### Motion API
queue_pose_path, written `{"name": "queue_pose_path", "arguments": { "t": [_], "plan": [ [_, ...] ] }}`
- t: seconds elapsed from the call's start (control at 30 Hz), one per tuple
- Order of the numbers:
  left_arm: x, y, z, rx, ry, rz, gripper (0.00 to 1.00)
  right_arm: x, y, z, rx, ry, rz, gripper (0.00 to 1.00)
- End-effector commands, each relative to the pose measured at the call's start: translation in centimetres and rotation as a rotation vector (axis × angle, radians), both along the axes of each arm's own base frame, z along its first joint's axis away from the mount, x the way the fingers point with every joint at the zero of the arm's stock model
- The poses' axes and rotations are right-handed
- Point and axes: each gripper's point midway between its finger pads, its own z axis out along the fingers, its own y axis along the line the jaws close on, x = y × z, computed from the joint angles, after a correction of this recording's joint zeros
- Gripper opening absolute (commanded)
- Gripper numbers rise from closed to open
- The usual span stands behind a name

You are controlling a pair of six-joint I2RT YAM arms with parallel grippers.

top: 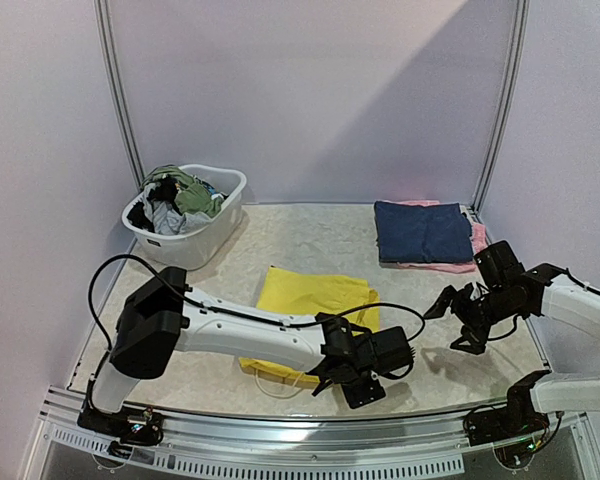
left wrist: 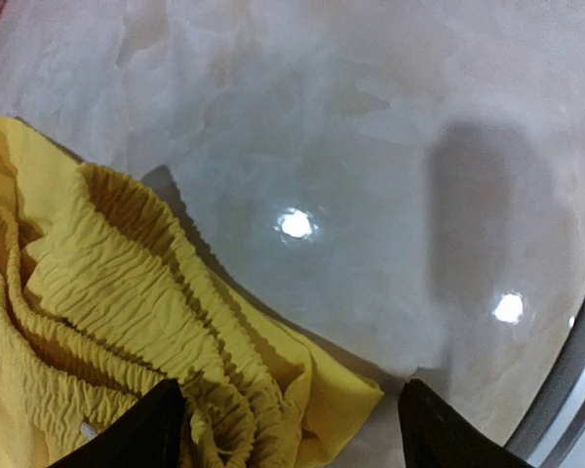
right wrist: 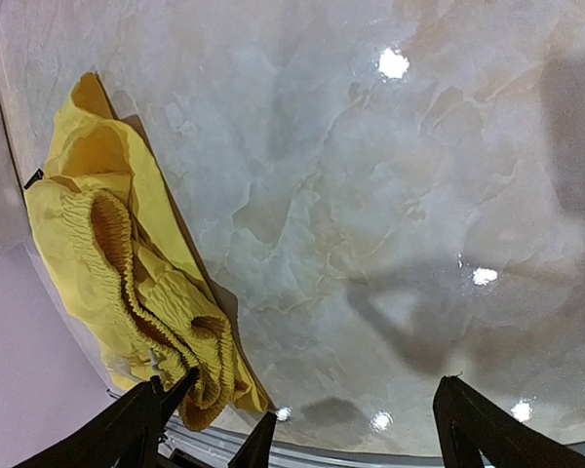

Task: Fold and stack the mixed laundry pile
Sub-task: Pick up the square-folded shorts, then pass from the left arm to the right

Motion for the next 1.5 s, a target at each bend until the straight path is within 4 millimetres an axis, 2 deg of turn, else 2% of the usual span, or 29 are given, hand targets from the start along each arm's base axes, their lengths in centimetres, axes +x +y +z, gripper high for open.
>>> {"name": "queue_pose_path", "arguments": {
  "t": [0.0, 0.1, 0.23, 0.33, 0.43, 0.53, 0.63, 0.9, 1.1, 1.27, 1.47],
  "plan": [
    [0.8, 1.9, -2.7, 0.140, -0.109, -0.003, 0.73, -0.2, -0.3, 0.2, -0.013, 0.013, 0.006, 0.99],
    [1.3, 2.2, -2.8, 0.143, -0.144, 0.007, 0.60, -0.1, -0.3, 0.4, -0.021, 0.015, 0.010, 0.99],
    [1.5, 2.5, -2.7, 0.137, -0.166, 0.017, 0.19, 0.1, -0.1, 0.6, -0.007, 0.007, 0.012, 0.99],
    [1.7, 2.6, -1.4, 0.096, -0.161, 0.030, 0.00, 1.1, 0.8, 1.4, 0.036, -0.031, 0.020, 0.99],
    [1.9, 2.4, 0.7, 0.054, -0.120, 0.045, 0.00, 2.2, 1.5, 1.9, 0.073, -0.061, 0.007, 0.99],
    [2.5, 2.2, 3.9, -0.028, -0.075, 0.073, 0.00, 3.4, 2.7, 2.6, 0.160, -0.113, -0.014, 0.99],
    [3.3, 2.8, 5.5, -0.066, -0.052, 0.100, 0.00, 4.4, 3.9, 3.0, 0.226, -0.151, -0.031, 0.99],
    [4.9, 5.0, 7.1, -0.104, -0.003, 0.156, 0.00, 5.4, 8.5, 3.1, 0.290, -0.179, 0.032, 0.99],
    [5.6, 5.8, 8.7, -0.124, -0.023, 0.176, 0.00, 7.1, 12.0, 3.8, 0.360, -0.181, 0.059, 0.99],
    [5.7, 6.0, 8.9, -0.133, -0.029, 0.176, 0.00, 8.4, 15.5, 3.8, 0.379, -0.166, 0.123, 0.99],
    [5.9, 6.2, 9.7, -0.162, -0.041, 0.184, 0.00, 8.9, 19.1, 1.5, 0.418, -0.108, 0.177, 0.99]
  ]
}}
